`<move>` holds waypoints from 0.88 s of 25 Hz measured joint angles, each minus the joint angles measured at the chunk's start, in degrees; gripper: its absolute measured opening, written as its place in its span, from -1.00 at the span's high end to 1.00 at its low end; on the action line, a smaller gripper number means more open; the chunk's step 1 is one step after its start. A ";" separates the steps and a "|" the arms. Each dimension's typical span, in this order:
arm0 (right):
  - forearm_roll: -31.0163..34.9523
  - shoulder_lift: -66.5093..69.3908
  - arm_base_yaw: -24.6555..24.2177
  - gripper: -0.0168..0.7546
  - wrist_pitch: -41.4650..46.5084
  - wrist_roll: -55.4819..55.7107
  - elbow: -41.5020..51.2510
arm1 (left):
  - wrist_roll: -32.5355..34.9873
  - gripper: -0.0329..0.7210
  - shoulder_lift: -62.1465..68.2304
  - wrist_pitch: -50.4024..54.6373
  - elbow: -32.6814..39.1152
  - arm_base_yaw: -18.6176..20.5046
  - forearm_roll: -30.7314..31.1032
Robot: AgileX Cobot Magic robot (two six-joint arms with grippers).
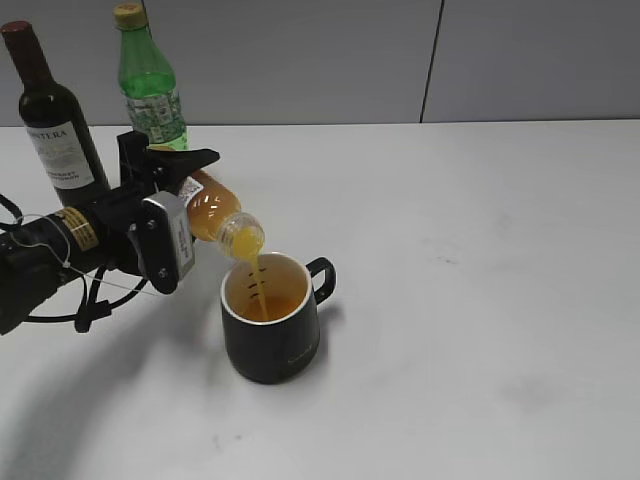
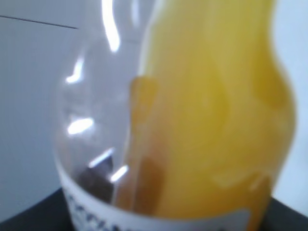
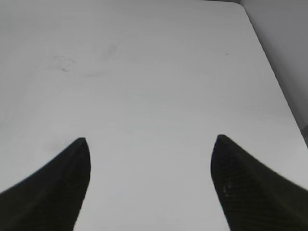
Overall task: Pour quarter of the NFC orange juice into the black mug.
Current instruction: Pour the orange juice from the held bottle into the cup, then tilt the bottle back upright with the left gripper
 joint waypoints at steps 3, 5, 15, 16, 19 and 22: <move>0.00 0.00 0.00 -0.58 0.00 0.00 0.00 | 1.51 -0.33 0.00 0.00 0.00 0.00 0.00; 0.00 0.00 0.00 -0.58 0.00 0.00 0.00 | 1.91 -0.33 0.00 0.00 0.00 0.00 -0.05; 0.00 0.00 0.00 -0.58 0.00 0.00 0.00 | 2.11 -0.33 0.00 -0.01 0.00 0.00 -0.05; 0.00 0.00 0.00 -0.58 0.00 0.00 0.00 | 2.11 -0.33 0.00 -0.01 0.00 0.00 -0.05; 0.00 0.00 0.00 -0.58 0.00 0.00 0.00 | 2.24 -0.33 0.00 -0.01 0.00 0.00 -0.05; 0.00 0.00 0.00 -0.58 0.00 0.00 0.00 | 2.50 -0.33 0.00 -0.06 0.00 0.00 -0.12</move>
